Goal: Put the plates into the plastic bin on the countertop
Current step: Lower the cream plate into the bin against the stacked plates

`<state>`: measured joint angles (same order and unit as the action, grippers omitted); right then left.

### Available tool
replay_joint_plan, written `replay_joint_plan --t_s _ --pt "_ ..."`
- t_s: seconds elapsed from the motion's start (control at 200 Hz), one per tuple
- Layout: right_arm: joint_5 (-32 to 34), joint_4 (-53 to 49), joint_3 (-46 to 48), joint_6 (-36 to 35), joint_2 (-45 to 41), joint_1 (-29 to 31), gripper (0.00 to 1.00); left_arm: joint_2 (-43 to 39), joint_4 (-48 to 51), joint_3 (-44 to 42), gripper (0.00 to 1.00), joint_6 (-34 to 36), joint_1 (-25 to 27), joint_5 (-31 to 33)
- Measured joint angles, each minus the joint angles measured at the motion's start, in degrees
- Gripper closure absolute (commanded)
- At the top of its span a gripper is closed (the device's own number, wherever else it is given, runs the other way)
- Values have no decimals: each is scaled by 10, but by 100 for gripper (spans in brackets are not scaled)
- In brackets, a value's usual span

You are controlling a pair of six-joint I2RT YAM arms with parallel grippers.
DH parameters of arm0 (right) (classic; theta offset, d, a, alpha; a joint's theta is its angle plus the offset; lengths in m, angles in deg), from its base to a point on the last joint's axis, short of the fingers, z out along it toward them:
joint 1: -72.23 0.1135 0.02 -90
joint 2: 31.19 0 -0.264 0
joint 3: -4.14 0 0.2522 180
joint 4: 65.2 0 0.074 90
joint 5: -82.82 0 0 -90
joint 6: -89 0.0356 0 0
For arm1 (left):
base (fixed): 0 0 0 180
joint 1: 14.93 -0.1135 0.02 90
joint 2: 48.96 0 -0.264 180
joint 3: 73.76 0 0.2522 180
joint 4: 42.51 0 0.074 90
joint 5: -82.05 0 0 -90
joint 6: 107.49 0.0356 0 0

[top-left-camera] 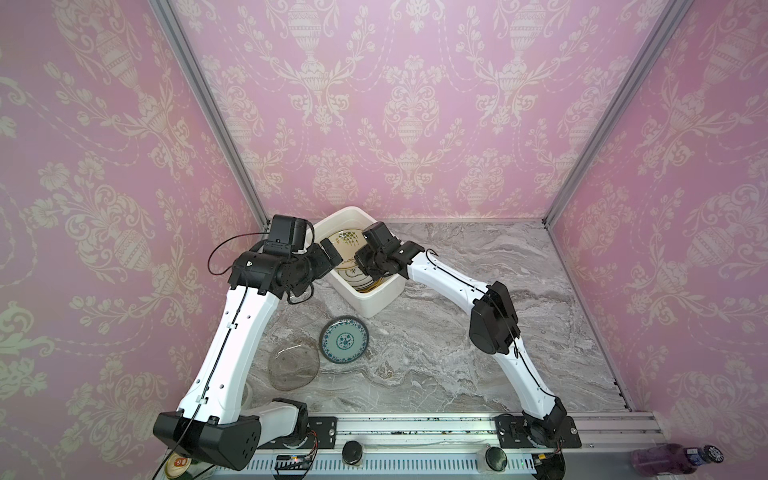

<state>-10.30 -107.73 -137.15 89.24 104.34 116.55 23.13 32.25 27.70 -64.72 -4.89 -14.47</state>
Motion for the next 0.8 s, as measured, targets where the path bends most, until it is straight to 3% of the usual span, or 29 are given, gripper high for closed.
replay_joint_plan --t_s 0.801 --pt "21 -2 -29 56 36 5 100 -1 0 0 1 13 -6 13"
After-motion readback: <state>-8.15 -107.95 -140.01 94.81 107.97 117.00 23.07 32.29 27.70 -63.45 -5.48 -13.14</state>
